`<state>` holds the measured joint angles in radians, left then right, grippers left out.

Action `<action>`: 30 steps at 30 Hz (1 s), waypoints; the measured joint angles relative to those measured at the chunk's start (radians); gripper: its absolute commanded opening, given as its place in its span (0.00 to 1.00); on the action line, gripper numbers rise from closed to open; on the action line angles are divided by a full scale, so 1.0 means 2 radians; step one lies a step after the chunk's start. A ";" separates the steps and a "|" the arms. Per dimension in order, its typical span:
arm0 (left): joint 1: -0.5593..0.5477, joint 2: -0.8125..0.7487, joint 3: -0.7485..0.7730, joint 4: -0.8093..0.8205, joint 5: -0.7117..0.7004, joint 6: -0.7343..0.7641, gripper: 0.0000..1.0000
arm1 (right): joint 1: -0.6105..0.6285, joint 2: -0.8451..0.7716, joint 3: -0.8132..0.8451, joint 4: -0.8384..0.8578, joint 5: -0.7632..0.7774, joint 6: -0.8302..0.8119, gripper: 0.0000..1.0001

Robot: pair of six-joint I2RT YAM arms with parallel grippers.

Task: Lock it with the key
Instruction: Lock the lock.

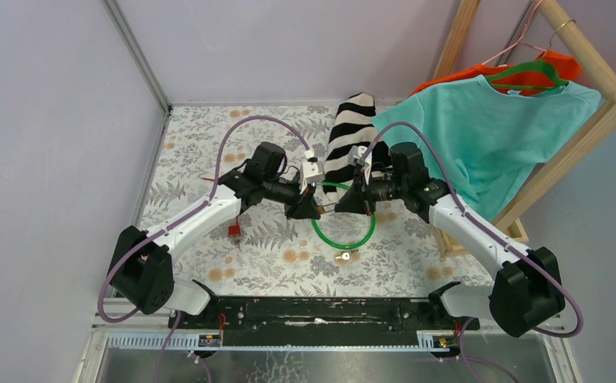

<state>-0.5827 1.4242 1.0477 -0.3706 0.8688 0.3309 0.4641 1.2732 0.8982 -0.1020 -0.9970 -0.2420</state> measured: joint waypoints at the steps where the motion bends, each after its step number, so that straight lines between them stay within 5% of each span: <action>1: 0.000 0.000 0.000 0.000 -0.002 0.001 0.00 | 0.000 0.001 0.000 0.002 0.000 0.003 0.00; 20: 0.000 0.000 0.000 0.006 -0.027 0.041 0.00 | -0.001 0.009 -0.009 0.043 0.013 0.046 0.00; 30: 0.002 0.028 0.016 -0.029 0.032 0.087 0.00 | 0.006 -0.006 -0.014 -0.001 0.013 -0.054 0.00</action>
<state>-0.5797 1.4807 1.0805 -0.4294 0.9333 0.5049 0.4767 1.2610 0.8696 -0.1032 -0.9718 -0.3492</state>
